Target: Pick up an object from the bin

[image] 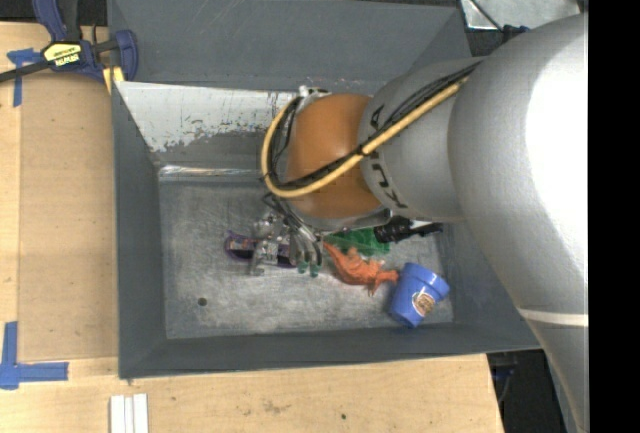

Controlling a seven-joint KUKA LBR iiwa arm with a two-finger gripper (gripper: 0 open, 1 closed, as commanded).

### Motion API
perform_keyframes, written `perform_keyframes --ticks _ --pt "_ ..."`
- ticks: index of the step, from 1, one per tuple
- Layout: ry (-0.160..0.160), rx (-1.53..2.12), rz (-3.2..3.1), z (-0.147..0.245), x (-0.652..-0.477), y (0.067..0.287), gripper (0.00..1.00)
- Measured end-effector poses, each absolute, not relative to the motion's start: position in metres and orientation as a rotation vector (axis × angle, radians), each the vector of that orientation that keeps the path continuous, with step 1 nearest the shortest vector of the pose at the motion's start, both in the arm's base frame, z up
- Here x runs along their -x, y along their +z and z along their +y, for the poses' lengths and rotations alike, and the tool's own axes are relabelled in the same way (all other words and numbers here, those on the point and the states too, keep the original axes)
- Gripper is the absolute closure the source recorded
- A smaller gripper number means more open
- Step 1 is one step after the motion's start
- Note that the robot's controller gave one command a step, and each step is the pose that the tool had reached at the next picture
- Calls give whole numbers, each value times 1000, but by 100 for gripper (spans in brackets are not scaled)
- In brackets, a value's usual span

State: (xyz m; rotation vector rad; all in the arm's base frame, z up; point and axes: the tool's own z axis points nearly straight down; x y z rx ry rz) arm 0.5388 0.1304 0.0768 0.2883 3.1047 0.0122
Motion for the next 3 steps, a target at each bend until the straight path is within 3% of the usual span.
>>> perform_keyframes --ticks 1,3 --pt "9 -289 3111 130 -538 80 100" --pt "2 -290 3125 129 -536 110 100"
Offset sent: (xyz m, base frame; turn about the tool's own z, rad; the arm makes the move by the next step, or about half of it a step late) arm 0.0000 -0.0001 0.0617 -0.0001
